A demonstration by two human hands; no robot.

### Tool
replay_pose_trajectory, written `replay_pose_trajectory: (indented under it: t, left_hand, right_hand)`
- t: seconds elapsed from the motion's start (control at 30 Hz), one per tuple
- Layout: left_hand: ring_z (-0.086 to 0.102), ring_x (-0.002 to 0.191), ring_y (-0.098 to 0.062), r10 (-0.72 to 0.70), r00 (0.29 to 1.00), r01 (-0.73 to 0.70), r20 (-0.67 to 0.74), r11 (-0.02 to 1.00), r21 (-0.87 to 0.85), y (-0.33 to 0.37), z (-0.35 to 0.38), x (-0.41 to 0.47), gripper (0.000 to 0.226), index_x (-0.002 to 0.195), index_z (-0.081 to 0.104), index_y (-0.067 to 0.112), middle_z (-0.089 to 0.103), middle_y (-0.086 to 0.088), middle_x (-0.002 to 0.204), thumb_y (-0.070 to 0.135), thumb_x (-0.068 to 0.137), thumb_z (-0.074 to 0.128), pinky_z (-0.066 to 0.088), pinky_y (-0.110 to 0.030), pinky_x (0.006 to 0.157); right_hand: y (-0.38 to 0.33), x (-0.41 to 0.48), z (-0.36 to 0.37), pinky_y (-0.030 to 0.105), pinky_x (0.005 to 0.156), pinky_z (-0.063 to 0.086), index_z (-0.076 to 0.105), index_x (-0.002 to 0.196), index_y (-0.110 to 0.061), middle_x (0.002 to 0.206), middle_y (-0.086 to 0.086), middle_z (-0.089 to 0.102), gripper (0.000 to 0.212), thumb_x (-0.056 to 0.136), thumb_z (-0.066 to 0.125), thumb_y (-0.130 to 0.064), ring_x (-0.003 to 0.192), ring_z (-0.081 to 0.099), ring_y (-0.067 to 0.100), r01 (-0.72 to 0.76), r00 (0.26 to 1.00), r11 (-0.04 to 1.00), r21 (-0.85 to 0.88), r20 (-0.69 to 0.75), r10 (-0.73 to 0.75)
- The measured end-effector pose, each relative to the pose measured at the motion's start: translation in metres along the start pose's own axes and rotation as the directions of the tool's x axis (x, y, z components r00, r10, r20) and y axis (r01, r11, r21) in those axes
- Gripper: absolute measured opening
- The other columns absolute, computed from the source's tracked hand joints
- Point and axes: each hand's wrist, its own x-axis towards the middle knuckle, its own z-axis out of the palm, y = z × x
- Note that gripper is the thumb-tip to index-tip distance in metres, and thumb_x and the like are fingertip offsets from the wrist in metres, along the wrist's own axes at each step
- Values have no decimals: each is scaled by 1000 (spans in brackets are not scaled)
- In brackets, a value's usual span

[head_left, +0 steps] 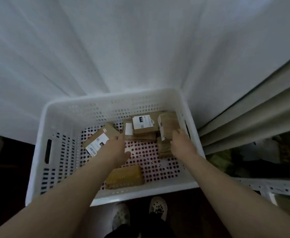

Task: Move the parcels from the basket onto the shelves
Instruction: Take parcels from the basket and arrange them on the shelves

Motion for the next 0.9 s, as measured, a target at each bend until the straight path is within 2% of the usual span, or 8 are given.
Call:
replay_pose_trajectory:
  t: [0.13,0.2,0.27,0.4,0.6,0.7,0.8,0.9]
  left_hand:
    - [53,113,-28,-11,1000,12,19,999,-34,-11,21,63,60,143,26,11,50,-13,130,35,95,53,44,-34,83]
    - [53,113,-28,-7,999,8,35,999,-39,-16,34,91,55,141,29,10,49,-14,131,35,96,50,44,-34,82]
    - [50,117,-28,7,999,-6,40,999,-36,-21,46,115,54,141,30,11,46,-14,134,35,96,49,43,-34,84]
    - [48,119,-26,30,998,-28,50,998,-48,-29,64,144,52,141,32,10,45,-13,133,33,97,47,42,-33,87]
    - [48,119,-27,52,996,-45,69,994,-98,-39,73,161,50,140,35,11,45,-12,135,31,96,48,43,-37,93]
    - [48,120,-27,36,996,-25,76,990,-139,-41,74,165,50,141,35,11,45,-12,136,31,97,47,42,-37,96]
    - [45,125,-26,23,998,-10,67,980,-196,-42,71,163,49,141,35,8,43,-13,139,29,98,46,39,-35,98]
    - [48,122,-26,-18,996,44,84,947,-319,-46,64,157,45,138,39,6,46,-14,139,26,98,46,40,-32,96]
  right_hand:
    - [5,66,29,35,98,39,36,136,-1,137,18,36,43,95,45,-9,120,43,31,-53,998,997,-52,-24,52]
    - [5,92,43,37,115,19,15,147,4,153,22,15,61,97,44,-14,139,22,34,-85,996,988,-128,-23,83]
    - [4,116,58,41,118,-3,-2,149,5,157,21,-7,70,98,42,-16,146,-1,35,-122,993,968,-219,-25,119]
    - [6,148,84,44,116,-12,-4,148,7,156,23,-15,71,100,39,-22,145,-12,36,-188,981,937,-293,-93,168]
    - [0,155,113,53,116,-1,17,149,5,153,34,3,70,95,52,-22,144,4,46,-166,956,952,-257,-280,91]
    - [-7,158,116,56,114,11,14,151,-10,154,32,4,77,91,58,-29,142,11,44,-239,952,952,-192,-239,191]
    - [-4,160,103,55,108,29,23,146,-12,150,28,18,82,82,68,-35,136,24,41,-283,934,958,-43,-240,266]
    - [-8,149,91,50,102,37,29,144,-11,142,23,32,87,74,75,-36,128,35,39,-191,931,958,213,-270,246]
